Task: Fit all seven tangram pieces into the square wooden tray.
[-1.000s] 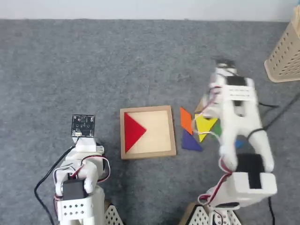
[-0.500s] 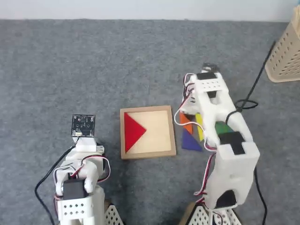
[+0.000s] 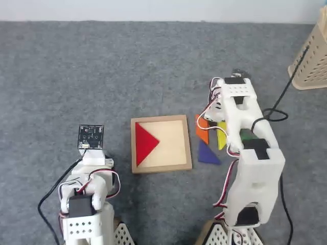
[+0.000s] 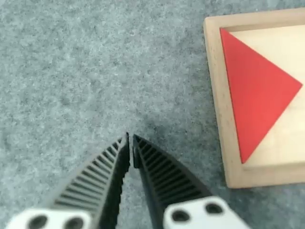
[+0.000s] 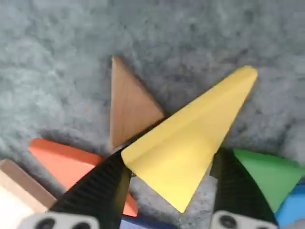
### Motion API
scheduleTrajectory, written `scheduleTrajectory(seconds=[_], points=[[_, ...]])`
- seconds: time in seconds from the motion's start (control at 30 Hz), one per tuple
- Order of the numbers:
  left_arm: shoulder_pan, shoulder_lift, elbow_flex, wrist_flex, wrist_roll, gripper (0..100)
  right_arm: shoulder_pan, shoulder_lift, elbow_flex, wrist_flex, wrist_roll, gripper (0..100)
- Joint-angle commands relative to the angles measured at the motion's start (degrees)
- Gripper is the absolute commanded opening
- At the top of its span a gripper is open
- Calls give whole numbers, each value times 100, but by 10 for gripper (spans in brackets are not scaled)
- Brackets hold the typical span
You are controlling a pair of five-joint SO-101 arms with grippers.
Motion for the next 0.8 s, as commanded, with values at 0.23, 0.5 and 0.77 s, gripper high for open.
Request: scheduleTrajectory(seconds=[0.23,0.5,0.77], points=[[-26,-123,-110,35,44,12,585,-110,-229,101,237,65],[-26,-123,-110,35,44,12,497,-954,-193,497,404,17],[-26,-123,-110,35,44,12,-66,-2545,879,66,510,16]])
